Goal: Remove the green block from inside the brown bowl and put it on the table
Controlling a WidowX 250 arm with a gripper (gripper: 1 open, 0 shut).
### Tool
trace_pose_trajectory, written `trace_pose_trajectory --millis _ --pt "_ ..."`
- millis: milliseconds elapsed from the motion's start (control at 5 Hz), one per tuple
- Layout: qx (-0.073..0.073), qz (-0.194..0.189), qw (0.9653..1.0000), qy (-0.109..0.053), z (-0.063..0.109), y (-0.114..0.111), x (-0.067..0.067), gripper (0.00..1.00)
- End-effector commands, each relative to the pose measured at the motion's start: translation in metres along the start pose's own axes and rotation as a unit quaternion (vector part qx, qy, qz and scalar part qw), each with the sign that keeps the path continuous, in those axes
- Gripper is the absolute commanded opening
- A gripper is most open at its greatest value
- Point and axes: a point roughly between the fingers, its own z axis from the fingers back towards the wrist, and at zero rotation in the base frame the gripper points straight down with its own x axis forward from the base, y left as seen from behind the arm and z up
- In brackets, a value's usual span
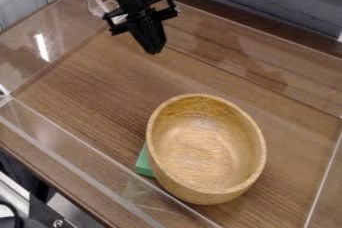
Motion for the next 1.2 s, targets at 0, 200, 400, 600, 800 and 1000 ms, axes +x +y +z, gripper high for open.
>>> trace_pose_trajectory --millis 0,200,400,600,800,1000 --pt "0.000 -0.045 0.9985 -0.030 0.025 -0.009 -0.002 0.00" --pt "-0.005 -0.075 0.9970 -0.020 0.026 -0.011 -0.010 0.00" --pt "-0.010 -0.104 0.9944 -0.010 0.028 -0.012 -0.018 0.00" --pt "-0.016 -0.130 0.9913 -0.001 0.029 -0.013 -0.024 0.00" --pt "-0.023 -0.153 0.9880 0.005 0.029 -0.012 -0.028 0.00" --pt "-0.023 -0.177 0.9839 0.013 0.022 -0.010 -0.022 0.00"
